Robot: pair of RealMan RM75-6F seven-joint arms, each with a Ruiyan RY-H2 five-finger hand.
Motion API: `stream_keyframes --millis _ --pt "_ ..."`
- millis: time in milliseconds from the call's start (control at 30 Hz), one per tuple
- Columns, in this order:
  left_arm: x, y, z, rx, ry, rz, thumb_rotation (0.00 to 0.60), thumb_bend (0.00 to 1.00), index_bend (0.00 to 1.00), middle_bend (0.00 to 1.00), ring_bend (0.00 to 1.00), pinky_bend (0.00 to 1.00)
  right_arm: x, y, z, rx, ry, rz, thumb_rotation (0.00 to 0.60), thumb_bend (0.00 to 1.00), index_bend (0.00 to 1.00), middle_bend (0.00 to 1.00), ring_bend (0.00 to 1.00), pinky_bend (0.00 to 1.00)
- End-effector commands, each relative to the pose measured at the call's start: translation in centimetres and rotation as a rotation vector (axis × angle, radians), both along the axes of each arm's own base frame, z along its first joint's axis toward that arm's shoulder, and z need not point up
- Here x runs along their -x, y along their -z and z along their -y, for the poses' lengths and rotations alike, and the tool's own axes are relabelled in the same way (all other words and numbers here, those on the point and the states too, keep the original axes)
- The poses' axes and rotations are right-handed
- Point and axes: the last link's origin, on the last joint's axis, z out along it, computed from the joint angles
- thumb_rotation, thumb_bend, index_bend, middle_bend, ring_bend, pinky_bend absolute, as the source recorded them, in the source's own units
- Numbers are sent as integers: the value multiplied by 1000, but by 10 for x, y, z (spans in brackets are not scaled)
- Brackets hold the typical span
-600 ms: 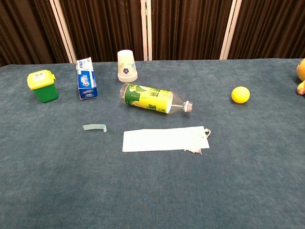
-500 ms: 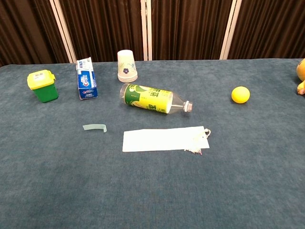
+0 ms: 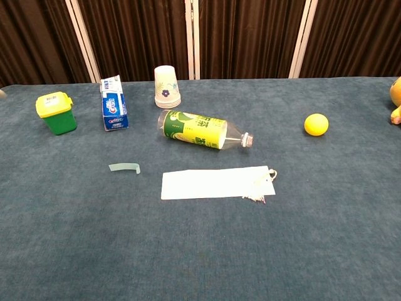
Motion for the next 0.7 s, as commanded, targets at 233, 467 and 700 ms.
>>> stream_keyframes --millis 233,467,700 --pt "-60 76 -78 140 60 -19 600 352 413 0 0 0 12 0 10 16 41 -16 600 0 30 0 0 0" --pt "-82 115 -96 206 70 -51 600 417 431 0 0 0 17 1 13 19 56 -23 600 0 30 0 0 0" --pt "-94 137 -101 238 75 -49 600 427 451 0 0 0 21 1 15 20 75 -30 600 0 30 0 0 0"
